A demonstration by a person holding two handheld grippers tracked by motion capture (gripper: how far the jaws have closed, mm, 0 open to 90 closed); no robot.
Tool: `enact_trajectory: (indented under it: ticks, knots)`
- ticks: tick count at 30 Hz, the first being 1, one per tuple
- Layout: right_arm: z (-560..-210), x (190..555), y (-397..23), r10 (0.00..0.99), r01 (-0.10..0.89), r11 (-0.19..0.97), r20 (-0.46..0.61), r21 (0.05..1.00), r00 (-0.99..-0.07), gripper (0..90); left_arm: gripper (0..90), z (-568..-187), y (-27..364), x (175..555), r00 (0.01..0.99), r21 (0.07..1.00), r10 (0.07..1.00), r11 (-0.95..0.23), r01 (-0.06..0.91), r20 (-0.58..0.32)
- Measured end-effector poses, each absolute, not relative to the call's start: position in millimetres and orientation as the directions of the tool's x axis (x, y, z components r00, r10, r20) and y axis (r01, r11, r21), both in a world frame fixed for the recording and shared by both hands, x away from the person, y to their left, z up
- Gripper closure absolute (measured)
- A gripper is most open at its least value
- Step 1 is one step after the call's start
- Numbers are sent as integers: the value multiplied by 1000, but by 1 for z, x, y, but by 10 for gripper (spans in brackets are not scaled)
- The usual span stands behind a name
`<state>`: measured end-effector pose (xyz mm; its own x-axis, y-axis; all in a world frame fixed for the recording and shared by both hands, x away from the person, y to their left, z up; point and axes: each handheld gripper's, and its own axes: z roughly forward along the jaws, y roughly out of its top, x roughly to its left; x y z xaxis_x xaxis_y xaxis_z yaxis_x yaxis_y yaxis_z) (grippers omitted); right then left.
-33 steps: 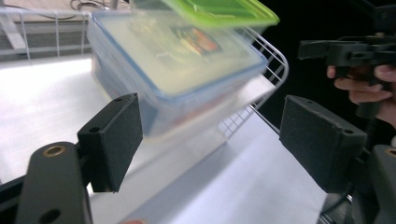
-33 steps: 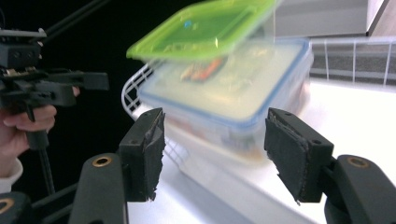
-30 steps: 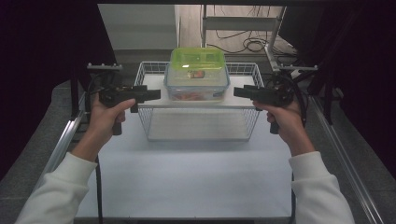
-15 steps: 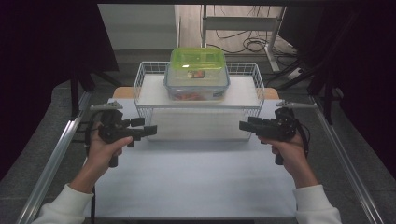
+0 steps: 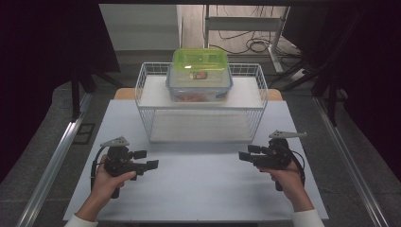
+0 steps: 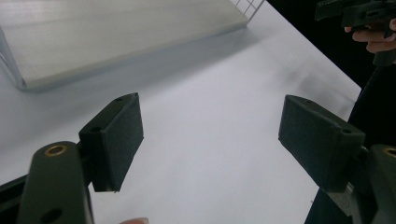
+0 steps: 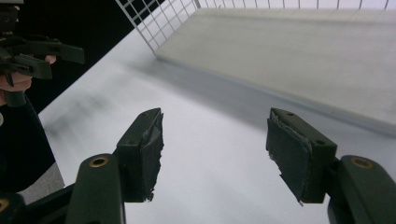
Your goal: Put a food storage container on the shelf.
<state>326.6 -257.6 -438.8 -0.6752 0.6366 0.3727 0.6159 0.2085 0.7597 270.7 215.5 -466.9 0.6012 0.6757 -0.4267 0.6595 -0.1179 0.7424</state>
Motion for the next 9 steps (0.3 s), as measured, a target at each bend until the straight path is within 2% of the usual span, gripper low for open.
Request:
enact_trajectory:
  ticks: [9]
  knots:
    - [-444,319,-260,648,591,202,346,781,-679,307,212,-466,217,270,605,753,683,-120,647,-410]
